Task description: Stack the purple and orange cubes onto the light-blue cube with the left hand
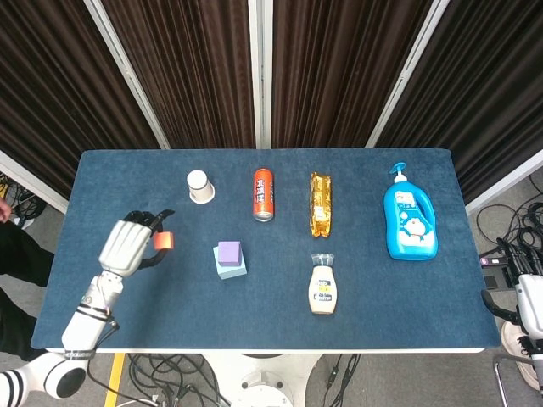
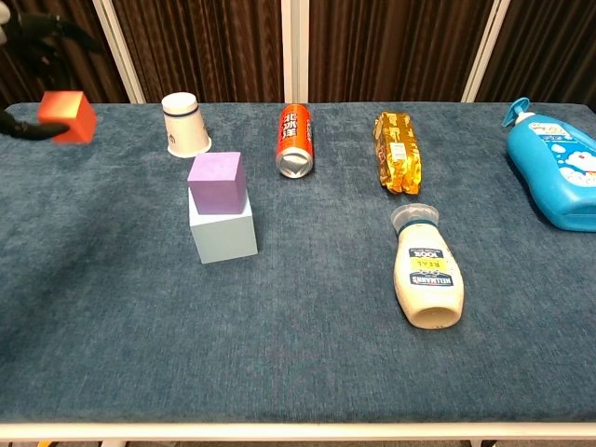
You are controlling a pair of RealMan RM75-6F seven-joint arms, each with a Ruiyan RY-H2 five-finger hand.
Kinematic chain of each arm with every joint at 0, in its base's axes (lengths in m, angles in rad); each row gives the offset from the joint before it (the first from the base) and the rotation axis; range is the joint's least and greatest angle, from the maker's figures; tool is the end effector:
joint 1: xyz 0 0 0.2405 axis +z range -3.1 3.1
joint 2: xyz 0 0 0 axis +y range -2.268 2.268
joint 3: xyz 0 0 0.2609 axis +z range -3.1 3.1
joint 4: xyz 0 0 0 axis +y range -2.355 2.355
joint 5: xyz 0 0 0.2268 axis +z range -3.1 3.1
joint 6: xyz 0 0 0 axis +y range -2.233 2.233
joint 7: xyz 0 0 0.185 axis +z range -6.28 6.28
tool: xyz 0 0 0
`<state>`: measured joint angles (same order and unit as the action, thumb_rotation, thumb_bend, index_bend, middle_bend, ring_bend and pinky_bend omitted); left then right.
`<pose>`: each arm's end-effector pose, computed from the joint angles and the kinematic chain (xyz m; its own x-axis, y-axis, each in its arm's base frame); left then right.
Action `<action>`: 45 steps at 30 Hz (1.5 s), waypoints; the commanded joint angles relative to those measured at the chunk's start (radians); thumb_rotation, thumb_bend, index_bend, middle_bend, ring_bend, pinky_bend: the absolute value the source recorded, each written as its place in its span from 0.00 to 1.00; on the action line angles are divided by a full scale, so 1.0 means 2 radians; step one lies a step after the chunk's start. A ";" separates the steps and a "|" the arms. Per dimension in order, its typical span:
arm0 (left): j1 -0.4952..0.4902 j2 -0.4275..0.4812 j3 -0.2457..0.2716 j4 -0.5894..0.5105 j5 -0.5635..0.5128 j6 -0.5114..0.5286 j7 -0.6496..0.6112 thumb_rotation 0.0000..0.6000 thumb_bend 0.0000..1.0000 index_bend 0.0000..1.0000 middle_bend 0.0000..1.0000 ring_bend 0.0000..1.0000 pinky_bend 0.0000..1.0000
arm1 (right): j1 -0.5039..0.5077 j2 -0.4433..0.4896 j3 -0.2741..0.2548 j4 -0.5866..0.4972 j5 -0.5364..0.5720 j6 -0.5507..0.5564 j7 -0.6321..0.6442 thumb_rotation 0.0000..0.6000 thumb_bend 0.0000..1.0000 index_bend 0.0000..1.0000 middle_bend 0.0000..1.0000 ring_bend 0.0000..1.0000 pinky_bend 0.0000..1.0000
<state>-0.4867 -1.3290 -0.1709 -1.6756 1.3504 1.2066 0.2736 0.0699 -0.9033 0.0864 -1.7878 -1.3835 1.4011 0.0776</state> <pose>-0.1841 0.3423 0.0502 0.3939 0.0546 0.9175 0.8810 -0.3072 -0.3599 -0.3228 -0.2240 0.1974 0.3410 -0.0459 0.9389 -0.9327 0.1083 0.3440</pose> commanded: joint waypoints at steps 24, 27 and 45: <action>-0.086 -0.078 -0.029 -0.047 -0.091 -0.064 0.064 1.00 0.34 0.26 0.60 0.36 0.32 | 0.000 0.002 0.000 0.002 0.000 -0.002 0.008 1.00 0.23 0.04 0.11 0.00 0.00; -0.091 -0.080 -0.030 -0.041 -0.102 -0.067 0.064 1.00 0.34 0.26 0.60 0.36 0.32 | 0.001 0.002 0.000 0.002 -0.001 -0.002 0.007 1.00 0.23 0.04 0.11 0.00 0.00; -0.104 -0.106 -0.022 -0.030 -0.118 -0.060 0.065 1.00 0.34 0.26 0.60 0.36 0.32 | 0.002 0.003 0.001 0.001 0.003 -0.005 0.006 1.00 0.23 0.04 0.12 0.00 0.00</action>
<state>-0.6950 -1.5396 -0.2142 -1.7362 1.1147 1.0854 0.4049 0.0744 -0.8982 0.0886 -1.7856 -1.3780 1.3905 0.0902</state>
